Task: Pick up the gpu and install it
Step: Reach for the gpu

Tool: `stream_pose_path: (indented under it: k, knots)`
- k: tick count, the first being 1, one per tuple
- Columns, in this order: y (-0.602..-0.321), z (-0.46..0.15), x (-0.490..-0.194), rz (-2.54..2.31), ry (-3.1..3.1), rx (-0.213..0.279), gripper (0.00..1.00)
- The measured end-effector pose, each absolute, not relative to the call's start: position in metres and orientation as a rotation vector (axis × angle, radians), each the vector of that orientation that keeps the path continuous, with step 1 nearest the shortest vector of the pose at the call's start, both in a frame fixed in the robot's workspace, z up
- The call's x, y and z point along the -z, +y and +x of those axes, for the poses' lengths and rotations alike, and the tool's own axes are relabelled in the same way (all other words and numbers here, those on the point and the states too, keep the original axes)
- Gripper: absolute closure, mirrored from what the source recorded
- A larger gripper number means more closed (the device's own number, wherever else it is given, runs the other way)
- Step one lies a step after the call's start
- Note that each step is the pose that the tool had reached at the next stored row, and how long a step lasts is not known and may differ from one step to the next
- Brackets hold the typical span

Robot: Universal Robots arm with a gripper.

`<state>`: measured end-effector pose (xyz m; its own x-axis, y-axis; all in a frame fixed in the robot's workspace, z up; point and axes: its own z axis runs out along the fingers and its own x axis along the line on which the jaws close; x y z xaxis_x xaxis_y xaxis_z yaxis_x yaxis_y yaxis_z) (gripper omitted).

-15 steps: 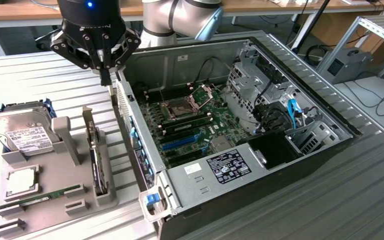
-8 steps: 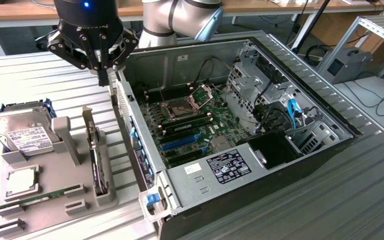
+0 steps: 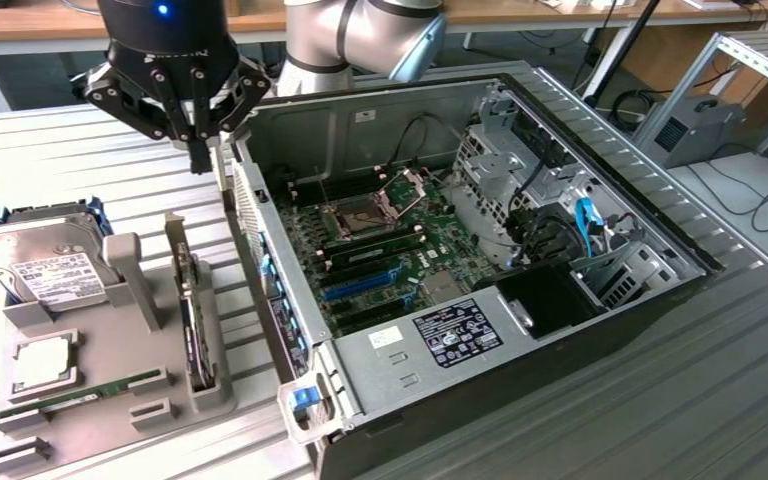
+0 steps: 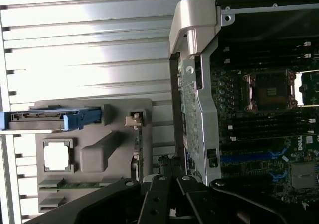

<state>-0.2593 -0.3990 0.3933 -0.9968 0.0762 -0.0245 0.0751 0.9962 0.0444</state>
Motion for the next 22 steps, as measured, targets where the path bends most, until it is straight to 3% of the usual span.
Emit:
stream_pose_path:
  k: [22]
  knots:
    - [-0.399, -0.273, -0.393, 0.118, 3.113, -0.068, 0.89]
